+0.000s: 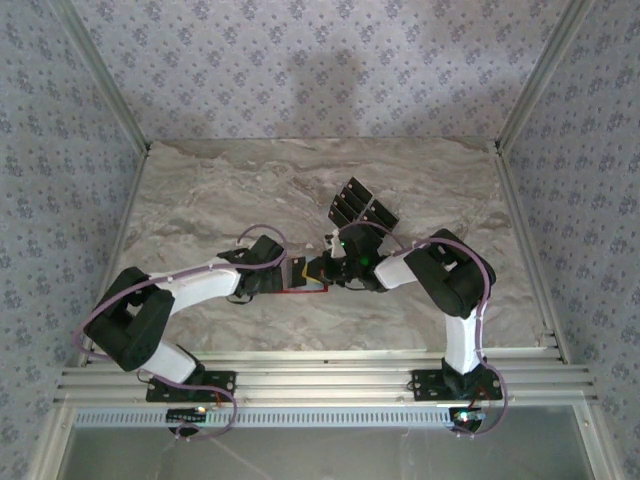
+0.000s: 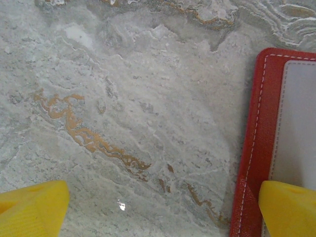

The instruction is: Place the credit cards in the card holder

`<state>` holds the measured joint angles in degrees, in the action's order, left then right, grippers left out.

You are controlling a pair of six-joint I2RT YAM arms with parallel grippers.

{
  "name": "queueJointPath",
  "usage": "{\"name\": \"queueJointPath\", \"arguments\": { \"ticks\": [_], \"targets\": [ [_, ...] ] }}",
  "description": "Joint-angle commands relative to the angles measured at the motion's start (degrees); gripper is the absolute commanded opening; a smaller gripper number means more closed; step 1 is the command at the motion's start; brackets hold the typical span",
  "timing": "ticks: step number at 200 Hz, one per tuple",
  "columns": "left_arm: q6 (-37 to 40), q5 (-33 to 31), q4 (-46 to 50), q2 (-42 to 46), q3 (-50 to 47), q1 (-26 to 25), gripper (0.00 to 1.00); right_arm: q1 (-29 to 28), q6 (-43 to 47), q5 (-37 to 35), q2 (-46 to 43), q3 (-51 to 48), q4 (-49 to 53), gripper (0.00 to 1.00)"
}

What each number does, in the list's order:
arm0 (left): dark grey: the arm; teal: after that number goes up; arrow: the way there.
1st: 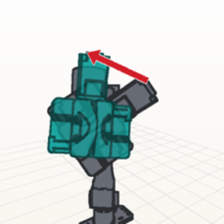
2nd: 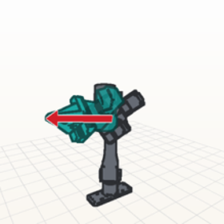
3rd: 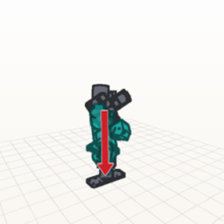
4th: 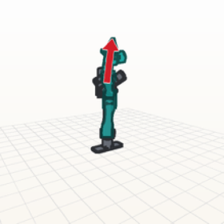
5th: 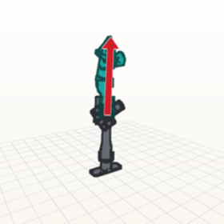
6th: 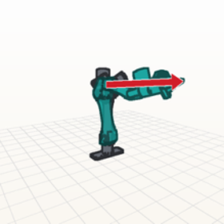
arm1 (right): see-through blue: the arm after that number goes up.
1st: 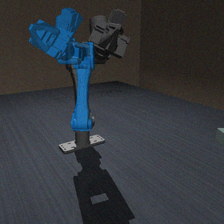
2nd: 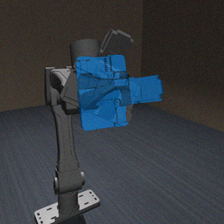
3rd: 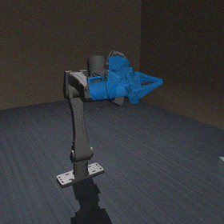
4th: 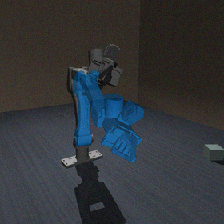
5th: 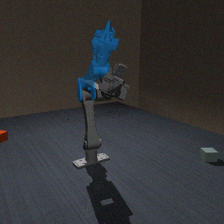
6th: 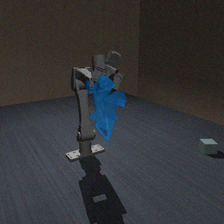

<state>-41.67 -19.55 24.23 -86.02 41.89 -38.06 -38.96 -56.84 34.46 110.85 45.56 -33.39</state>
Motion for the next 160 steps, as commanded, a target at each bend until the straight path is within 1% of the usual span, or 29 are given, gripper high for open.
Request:
{"name": "queueJointPath", "arguments": {
  "ticks": [1,18,42,62,88,108,115,116,124,141,147,150,160],
  "targets": [
    [0.24,-3.18,6.09,-1.97,-0.21,0.11,0.98,0.08,3.09,-2.51,-0.6,0.51,8.96,0.23],
    [0.85,-3.33,6.72,-1.84,1.0,0.33,0.98,0.2,5.53,-3.28,-2.93,2.25,14.45,0.35],
    [1.81,-3.09,7.49,-1.01,2.93,1.18,0.99,0.29,9.19,-5.17,-6.07,4.73,22.6,0.45],
    [2.69,-2.89,8.19,-0.09,4.45,2.03,0.99,0.44,11.65,-6.28,-7.76,6.55,27.82,0.48],
    [3.62,-2.62,8.55,1.25,5.39,3.16,0.99,0.45,14.09,-7.88,-9.7,8.91,33.69,0.48],
    [4.09,-2.3,8.09,1.83,5.14,4.41,0.99,0.14,16.53,-10.39,-10.19,12.01,40.25,0.44],
    [4.14,-2.18,7.95,1.83,4.95,4.72,0.99,-0.16,17.59,-11.42,-10.09,13.26,42.51,0.41],
    [4.18,-2.17,7.86,1.82,4.91,4.78,0.99,-0.36,18.11,-12.03,-10.03,13.86,43.54,0.39],
    [4.22,-1.95,7.6,1.77,4.7,5.11,0.99,-0.66,18.96,-13.33,-9.8,15.12,45.67,0.37],
    [4.18,-1.69,7.12,1.0,4.45,5.54,0.99,-1.5,20.32,-16.44,-8.71,18.34,50.42,0.23],
    [4.08,-1.64,6.98,0.74,4.32,5.62,0.99,-1.68,20.35,-17.34,-8.19,19.22,51.83,0.2],
    [3.99,-1.63,6.85,0.67,4.34,5.7,0.99,-1.74,22.14,-17.6,-7.97,19.72,52.36,0.18],
    [3.74,-1.62,6.5,0.16,4.04,5.84,0.99,-2.14,22.86,-18.48,-7.05,20.95,53.65,0.15]
  ]
}}
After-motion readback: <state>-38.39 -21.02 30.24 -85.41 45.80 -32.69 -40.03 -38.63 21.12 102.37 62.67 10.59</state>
